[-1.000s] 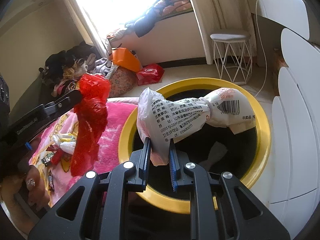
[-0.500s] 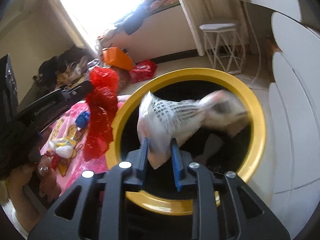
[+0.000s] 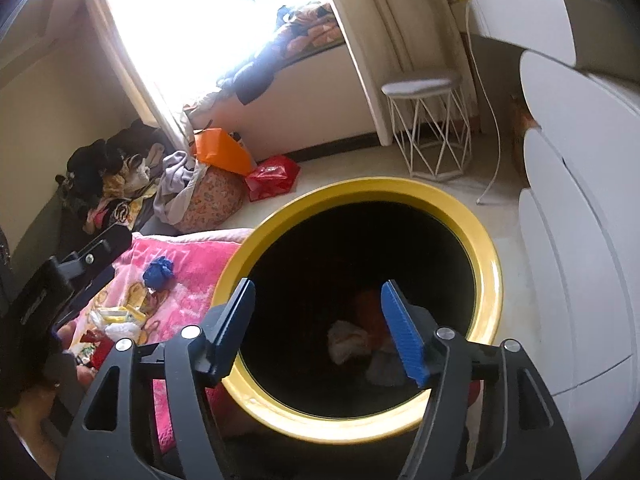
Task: Collect trash
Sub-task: 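Move both open tools back toward the remaining trash on the blanket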
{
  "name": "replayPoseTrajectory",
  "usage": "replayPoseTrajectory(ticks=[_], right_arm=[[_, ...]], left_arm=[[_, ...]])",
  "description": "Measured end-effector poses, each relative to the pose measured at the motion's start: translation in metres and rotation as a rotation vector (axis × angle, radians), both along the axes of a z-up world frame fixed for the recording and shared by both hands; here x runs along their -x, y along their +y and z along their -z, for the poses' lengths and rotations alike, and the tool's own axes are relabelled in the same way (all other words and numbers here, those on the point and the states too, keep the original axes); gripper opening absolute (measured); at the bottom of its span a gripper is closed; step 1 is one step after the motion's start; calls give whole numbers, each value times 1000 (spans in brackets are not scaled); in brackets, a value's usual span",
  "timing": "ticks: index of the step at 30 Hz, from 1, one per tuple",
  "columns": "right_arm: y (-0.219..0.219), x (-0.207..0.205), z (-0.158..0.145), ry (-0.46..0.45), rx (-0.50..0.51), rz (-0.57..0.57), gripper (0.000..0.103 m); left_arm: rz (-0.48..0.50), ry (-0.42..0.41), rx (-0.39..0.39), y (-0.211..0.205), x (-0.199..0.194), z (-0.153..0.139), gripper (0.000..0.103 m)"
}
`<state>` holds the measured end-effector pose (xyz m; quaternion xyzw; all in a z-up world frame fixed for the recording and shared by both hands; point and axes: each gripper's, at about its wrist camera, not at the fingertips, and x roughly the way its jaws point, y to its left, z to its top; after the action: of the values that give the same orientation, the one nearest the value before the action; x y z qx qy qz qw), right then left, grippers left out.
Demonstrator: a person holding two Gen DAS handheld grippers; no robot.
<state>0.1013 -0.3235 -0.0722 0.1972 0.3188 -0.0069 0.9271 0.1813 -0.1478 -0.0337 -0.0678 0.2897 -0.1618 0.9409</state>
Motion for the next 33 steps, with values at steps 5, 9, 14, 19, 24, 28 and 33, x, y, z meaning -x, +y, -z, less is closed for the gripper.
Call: replayPoseTrajectory(ticks=[5,9,14,19,24,28,33], right_arm=[[9,1,-5,-27,35,-14,69],[17,3,-8,-43,56,-27,73],[25,4,-13,-70,81,-39,76],[38,10,-18,-103,101,-67,77],[52,16,-23,-139,119,-100,78],[65,19,-27,-167,135,-135,79],[79,22,-28,-188,149,-175,80]], left_arm=[[-16,-22,-3,13,13,-5,87],[-34,-41,4,25,22,-11,87],[-52,-66,3,38,33,-19,87],[-68,-82,-3,47,41,-22,87],[-92,-92,2,57,50,-23,88],[-114,-103,-4,67,54,-24,88],[-147,-119,-9,81,60,-24,88]])
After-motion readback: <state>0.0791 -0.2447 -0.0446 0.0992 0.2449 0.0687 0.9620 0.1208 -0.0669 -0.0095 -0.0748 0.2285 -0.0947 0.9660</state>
